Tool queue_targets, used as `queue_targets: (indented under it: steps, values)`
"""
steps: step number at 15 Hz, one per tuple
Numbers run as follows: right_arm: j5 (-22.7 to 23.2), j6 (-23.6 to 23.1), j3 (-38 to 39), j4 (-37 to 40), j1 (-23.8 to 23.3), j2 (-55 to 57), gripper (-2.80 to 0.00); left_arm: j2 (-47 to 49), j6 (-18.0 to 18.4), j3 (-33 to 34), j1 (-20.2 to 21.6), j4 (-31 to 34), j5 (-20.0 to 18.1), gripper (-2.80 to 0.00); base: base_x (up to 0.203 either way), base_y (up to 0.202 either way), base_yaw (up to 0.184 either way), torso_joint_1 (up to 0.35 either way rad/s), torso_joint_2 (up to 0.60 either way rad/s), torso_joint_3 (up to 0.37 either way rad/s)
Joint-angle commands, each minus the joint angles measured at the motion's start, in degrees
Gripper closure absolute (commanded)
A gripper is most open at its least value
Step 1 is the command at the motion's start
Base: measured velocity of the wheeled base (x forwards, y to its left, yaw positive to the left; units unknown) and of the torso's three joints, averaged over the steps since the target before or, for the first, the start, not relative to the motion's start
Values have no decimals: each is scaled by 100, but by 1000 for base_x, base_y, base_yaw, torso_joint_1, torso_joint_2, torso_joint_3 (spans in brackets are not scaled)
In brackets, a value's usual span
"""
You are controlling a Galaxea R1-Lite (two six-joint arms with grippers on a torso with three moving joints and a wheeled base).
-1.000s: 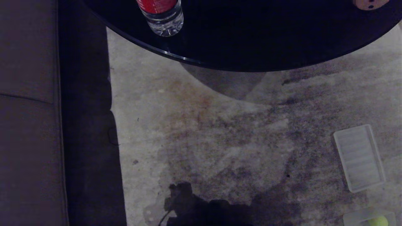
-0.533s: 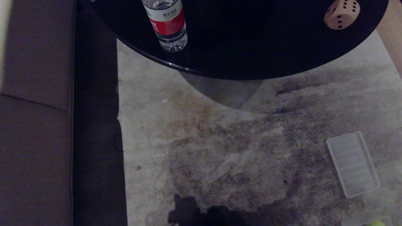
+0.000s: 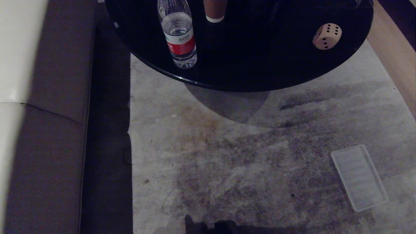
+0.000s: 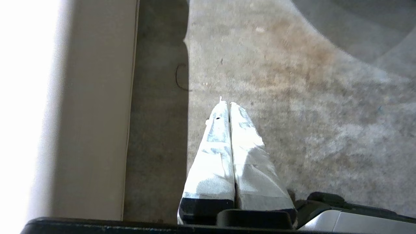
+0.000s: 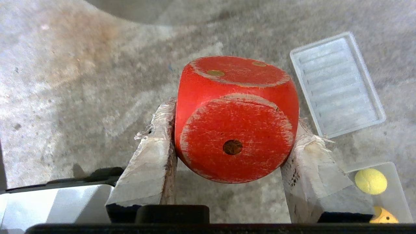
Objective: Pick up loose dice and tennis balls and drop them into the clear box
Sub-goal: Put the toys in the box
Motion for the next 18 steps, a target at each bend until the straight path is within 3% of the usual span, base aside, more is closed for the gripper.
queue_targets:
  steps: [1,18]
  values:
    - [-1,3,0,1,6,11,0,9,-14,9,0,-5,4,0,0,0,0,-2,2,200]
    - [-1,9,7,1,6,11,0,9,-14,9,0,-5,4,0,0,0,0,1,0,203]
